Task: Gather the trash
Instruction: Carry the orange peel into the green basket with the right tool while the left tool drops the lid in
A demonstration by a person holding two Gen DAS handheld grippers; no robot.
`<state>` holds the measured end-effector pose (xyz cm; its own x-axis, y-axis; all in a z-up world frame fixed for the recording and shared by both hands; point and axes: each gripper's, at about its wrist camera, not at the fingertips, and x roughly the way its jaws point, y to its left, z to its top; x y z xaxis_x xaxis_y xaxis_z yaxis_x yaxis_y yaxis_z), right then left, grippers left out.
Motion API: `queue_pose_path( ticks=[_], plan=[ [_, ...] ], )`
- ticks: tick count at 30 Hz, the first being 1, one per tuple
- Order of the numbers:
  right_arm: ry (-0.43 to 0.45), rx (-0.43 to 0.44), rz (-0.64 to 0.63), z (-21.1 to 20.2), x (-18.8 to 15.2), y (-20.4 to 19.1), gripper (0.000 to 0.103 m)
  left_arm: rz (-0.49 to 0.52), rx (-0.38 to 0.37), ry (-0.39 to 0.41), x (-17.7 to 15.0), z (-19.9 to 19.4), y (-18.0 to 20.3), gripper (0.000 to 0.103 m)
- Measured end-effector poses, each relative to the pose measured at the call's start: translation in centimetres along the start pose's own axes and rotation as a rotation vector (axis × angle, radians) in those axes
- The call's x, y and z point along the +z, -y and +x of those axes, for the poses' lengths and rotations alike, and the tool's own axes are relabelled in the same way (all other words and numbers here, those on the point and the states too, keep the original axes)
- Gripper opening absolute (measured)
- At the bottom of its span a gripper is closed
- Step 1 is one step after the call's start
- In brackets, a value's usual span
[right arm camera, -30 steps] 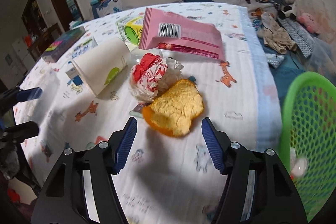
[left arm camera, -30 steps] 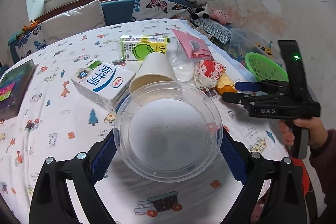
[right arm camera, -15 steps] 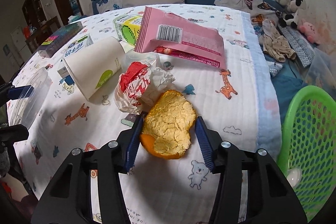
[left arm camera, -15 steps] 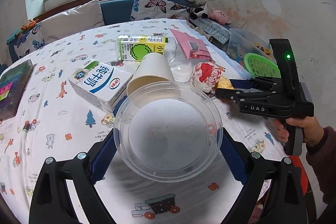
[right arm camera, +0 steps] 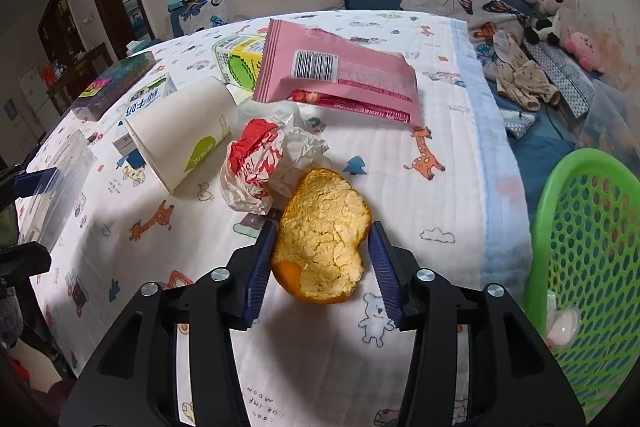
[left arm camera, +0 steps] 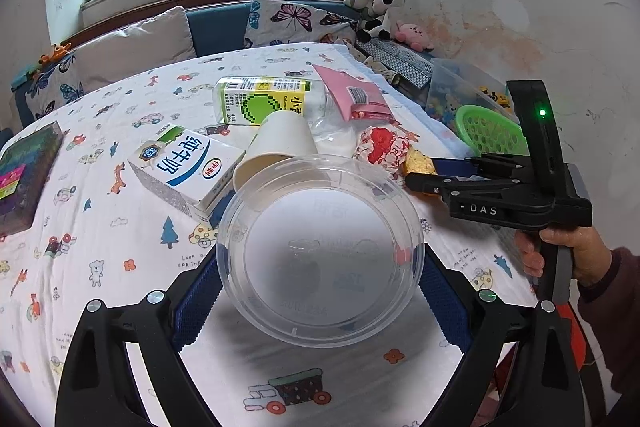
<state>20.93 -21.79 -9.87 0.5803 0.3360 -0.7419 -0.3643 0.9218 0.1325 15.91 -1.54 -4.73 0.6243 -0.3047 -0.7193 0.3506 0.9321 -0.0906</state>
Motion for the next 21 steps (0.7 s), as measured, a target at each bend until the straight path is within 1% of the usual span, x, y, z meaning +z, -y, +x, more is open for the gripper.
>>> queue_pose_path(
  ticks=[1, 6, 8, 9, 13, 16, 21],
  plan=[
    [-0.008, 0.002, -0.001, 0.2, -0.1, -0.1, 0.052, -0.002, -0.001, -0.001, 0.0, 0.0, 0.0, 0.089],
    [-0.008, -0.023, -0.015, 0.5, -0.1, -0.4, 0.054, -0.006, -0.003, -0.006, -0.1, 0.2, 0.0, 0.089],
    [-0.007, -0.042, -0.03, 0.5, -0.1, -0.6, 0.051, -0.007, -0.005, -0.007, -0.1, 0.3, 0.0, 0.089],
    [-0.004, -0.05, -0.035, 0.5, -0.2, -0.7, 0.048, -0.006, -0.006, -0.007, -0.1, 0.3, 0.1, 0.089],
    [0.012, -0.055, -0.024, -0.2, -0.4, -0.5, 0.04, 0.003, -0.011, -0.004, 0.0, 0.3, 0.3, 0.089],
    [0.025, -0.054, 0.002, -1.2, -0.7, -0.1, 0.037, 0.012, -0.018, 0.003, 0.3, 0.1, 0.7, 0.089],
    [0.061, -0.052, 0.054, -3.7, -1.2, 1.1, 0.036, 0.031, -0.042, 0.015, 1.0, 0.1, 1.7, 0.089]
  ],
)
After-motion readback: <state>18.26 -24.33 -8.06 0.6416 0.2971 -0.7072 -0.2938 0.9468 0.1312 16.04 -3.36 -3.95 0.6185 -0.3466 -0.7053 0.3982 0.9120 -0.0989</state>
